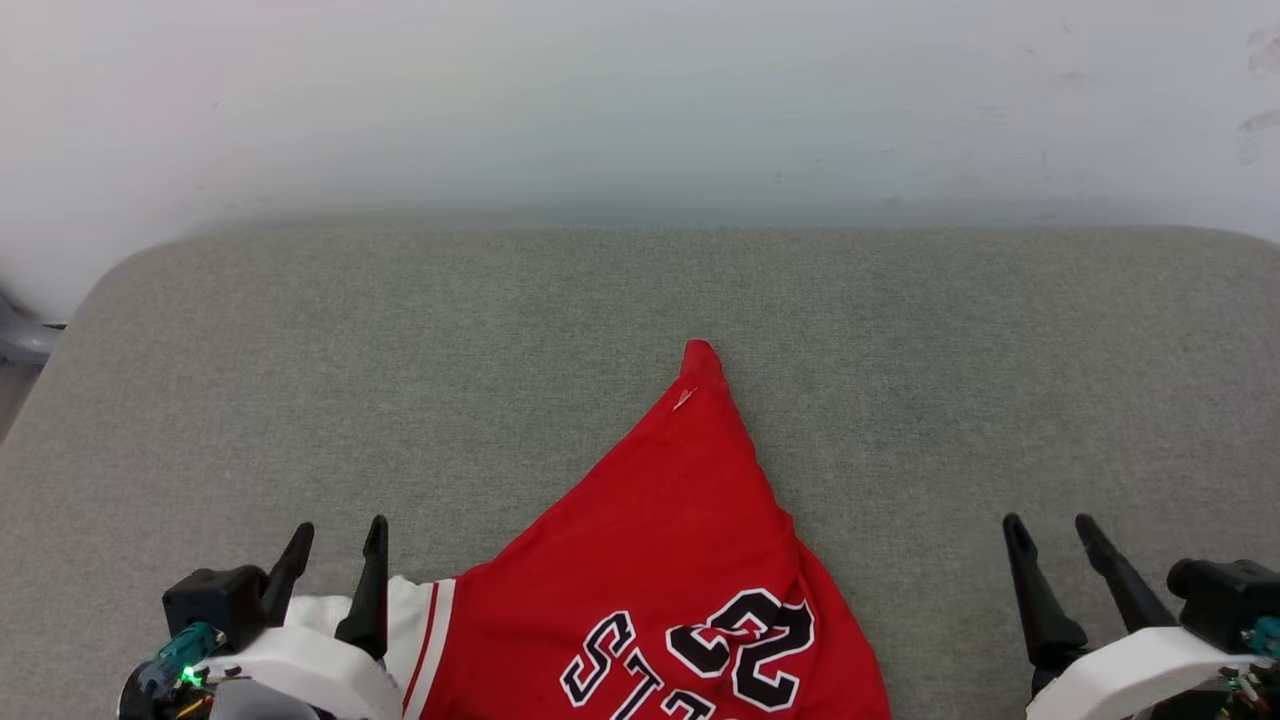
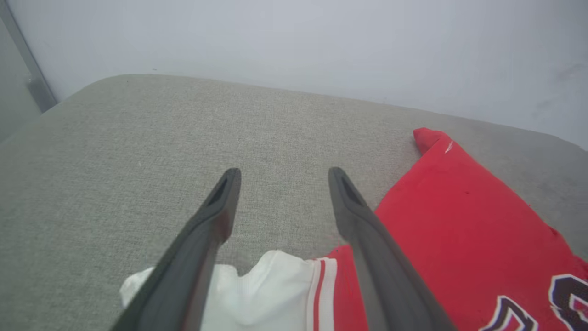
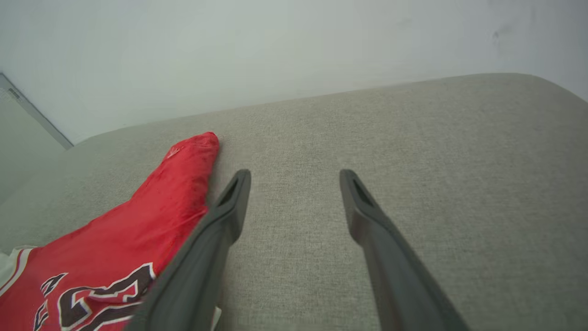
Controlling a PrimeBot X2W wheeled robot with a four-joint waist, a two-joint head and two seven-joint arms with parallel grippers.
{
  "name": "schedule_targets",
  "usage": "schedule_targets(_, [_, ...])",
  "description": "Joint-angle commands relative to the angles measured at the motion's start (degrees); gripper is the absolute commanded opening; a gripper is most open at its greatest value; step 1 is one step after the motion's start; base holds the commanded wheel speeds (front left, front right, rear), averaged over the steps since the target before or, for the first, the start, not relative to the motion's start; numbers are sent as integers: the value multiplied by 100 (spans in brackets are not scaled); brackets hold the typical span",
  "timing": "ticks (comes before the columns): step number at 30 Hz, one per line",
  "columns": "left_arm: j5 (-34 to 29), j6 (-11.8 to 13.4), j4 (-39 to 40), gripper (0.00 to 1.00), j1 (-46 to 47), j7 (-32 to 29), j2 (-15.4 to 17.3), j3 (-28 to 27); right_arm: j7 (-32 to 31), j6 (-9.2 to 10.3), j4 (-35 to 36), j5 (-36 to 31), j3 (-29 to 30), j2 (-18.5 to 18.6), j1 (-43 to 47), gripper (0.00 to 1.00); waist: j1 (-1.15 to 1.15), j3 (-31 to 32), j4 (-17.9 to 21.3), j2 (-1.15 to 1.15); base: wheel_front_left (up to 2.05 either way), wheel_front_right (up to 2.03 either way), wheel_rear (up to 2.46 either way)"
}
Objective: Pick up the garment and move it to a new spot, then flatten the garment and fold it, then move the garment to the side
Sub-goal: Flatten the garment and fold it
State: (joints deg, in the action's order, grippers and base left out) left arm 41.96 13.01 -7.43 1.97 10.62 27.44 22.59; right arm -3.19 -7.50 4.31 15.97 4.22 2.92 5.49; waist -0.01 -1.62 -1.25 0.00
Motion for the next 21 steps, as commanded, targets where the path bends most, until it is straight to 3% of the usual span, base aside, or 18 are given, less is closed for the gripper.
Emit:
schedule_targets(1, [-120,-30,110,100,110,138,-35,27,-239,2,-60,57,-9,-5,55,100,1,-9,-21,0,0,0,0])
schedule_targets(6, [-540,7,509,100,226,368,-129,88,-1283,2,-190,92,-237,35,-42,100,1,-89,-146,0,0,0,0])
schedule_targets(11, [-901,61,896,100,325,435,-269,103,-2209,2,-272,317,-747,402,-346,100,1,-235,-325,0,0,0,0])
schedule_targets(21, [-1226,-88,1125,100,541,465,-580,96,-3282,3,-734,707,-1808,1088,-1464,100,1,-719,-720,0,0,0,0])
